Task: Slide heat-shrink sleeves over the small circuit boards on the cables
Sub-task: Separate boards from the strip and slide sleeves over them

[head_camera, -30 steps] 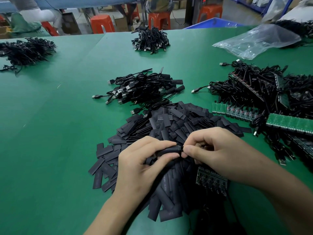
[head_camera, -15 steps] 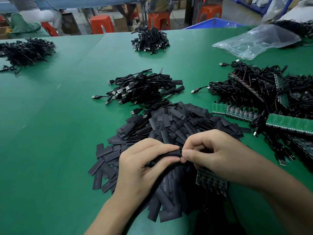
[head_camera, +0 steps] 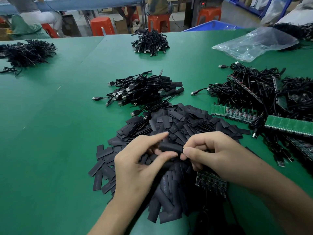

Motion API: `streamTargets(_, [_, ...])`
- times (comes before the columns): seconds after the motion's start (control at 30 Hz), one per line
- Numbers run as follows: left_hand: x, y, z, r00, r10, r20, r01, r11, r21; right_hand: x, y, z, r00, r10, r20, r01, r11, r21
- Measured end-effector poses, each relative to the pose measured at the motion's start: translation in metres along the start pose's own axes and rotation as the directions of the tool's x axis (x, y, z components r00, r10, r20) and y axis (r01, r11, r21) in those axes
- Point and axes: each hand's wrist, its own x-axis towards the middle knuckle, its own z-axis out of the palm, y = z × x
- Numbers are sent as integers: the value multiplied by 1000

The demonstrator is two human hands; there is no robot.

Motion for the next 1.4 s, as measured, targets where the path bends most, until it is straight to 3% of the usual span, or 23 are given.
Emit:
streamTargets(0.2, [-3, -1, 1, 992, -63, -113, 56, 996, -71, 3, -5, 3, 1000, 15, 15, -16, 999, 50])
streamTargets(0.43, [-4, -3, 5, 996, -21, -83, 20, 1000, -7, 0, -4, 5, 999, 54, -10, -53, 997, 53])
streamTargets(0.57, [-6, 0, 8, 991, -114, -73, 105, 987, -120, 2, -2, 6, 999, 41, -19, -40, 997, 62])
streamTargets(0.63, [-6, 4, 9, 959, -280, -40, 252, 911, -327, 3, -2, 8, 1000, 25, -9, -24, 997, 79])
streamTargets(0.73, [-2, 4, 8, 885, -465, 30, 395, 716, -576, 3, -2, 11, 999, -15, 38, 13, 998, 59])
streamTargets(0.83, [1, 1, 6, 869, -492, 56, 413, 659, -628, 1, -1, 9, 996, -80, -27, 78, 995, -65])
streamTargets(0.97, [1, 0, 7, 881, -467, 73, 410, 677, -611, -2, -7, 7, 979, -190, -69, 167, 952, -256])
streamTargets(1.03, [0, -1, 8, 900, -427, 81, 394, 723, -567, -2, -13, 0, 977, -194, -88, 177, 970, -169])
streamTargets(1.13, [-2, -2, 9, 936, -345, 67, 345, 867, -359, 9, -31, -15, 968, -121, -220, 182, 943, 280])
streamTargets(1.23, [-5, -5, 12, 961, -270, 53, 275, 953, -126, 49, -52, -23, 963, -10, -271, 187, 747, 638])
streamTargets(1.4, [-8, -5, 16, 989, -109, 105, 103, 993, 59, 140, -94, -29, 967, 163, -195, 118, 390, 913])
